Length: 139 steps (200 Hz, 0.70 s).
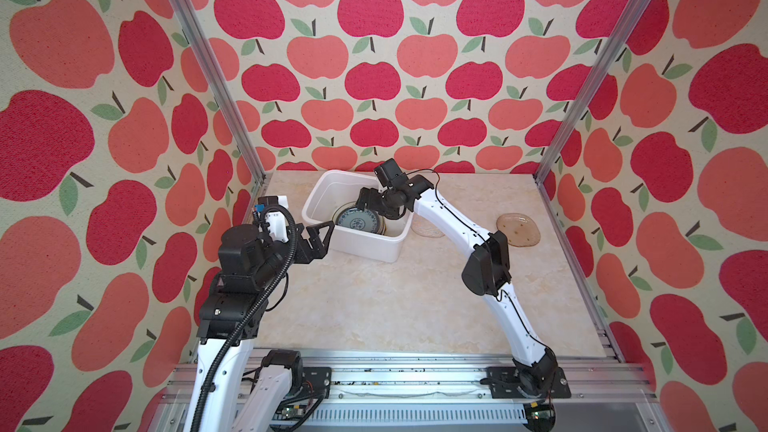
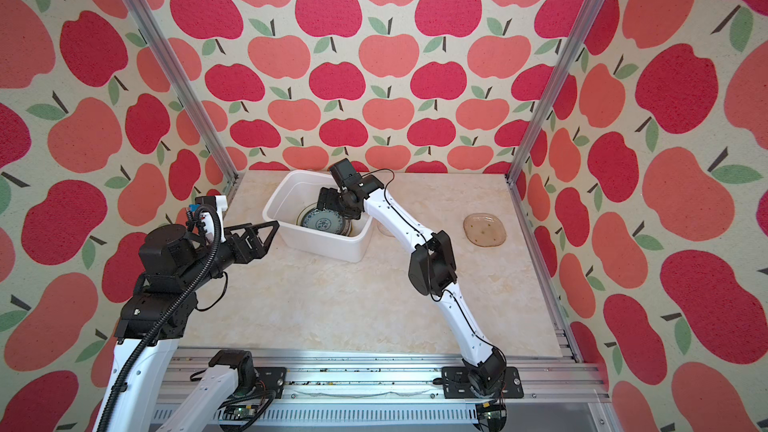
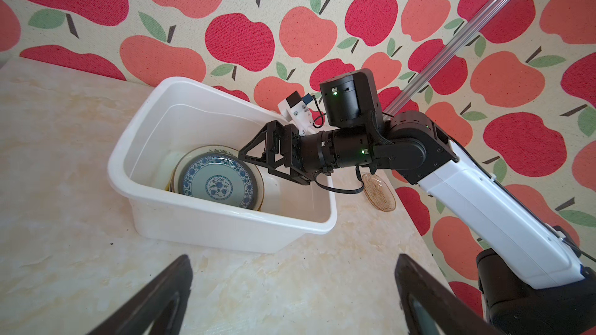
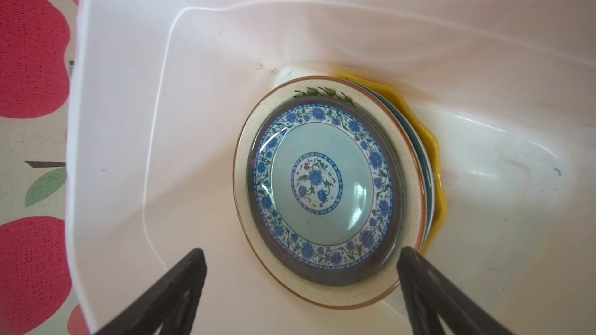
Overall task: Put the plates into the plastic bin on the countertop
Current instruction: 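Open and raise the right gripper, move it toward the clear glass plate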
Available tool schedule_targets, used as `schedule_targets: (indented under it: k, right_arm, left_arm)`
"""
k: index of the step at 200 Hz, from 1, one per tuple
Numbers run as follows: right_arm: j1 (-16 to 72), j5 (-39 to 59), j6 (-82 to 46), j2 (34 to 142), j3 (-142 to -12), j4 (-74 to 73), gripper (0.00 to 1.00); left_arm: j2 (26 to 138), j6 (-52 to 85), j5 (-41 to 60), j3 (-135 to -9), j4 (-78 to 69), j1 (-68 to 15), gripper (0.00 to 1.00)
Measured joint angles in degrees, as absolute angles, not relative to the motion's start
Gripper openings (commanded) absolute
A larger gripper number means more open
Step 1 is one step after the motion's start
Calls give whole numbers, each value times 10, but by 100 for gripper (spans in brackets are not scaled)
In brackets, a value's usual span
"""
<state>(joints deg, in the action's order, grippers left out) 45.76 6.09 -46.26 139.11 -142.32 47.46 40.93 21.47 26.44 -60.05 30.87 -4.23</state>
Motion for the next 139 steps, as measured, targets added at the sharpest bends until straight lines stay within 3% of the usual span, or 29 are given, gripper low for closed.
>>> schedule_targets:
  k: [75,139]
  right_arm:
    - [457,56,-402,1306,-1430,491,90]
    - [389,59,-359,1054,-1247,505,87]
  left_arm:
    - [417,215,280,-631,318,-42,99]
    - [447,199,291,-660,331,-97,99]
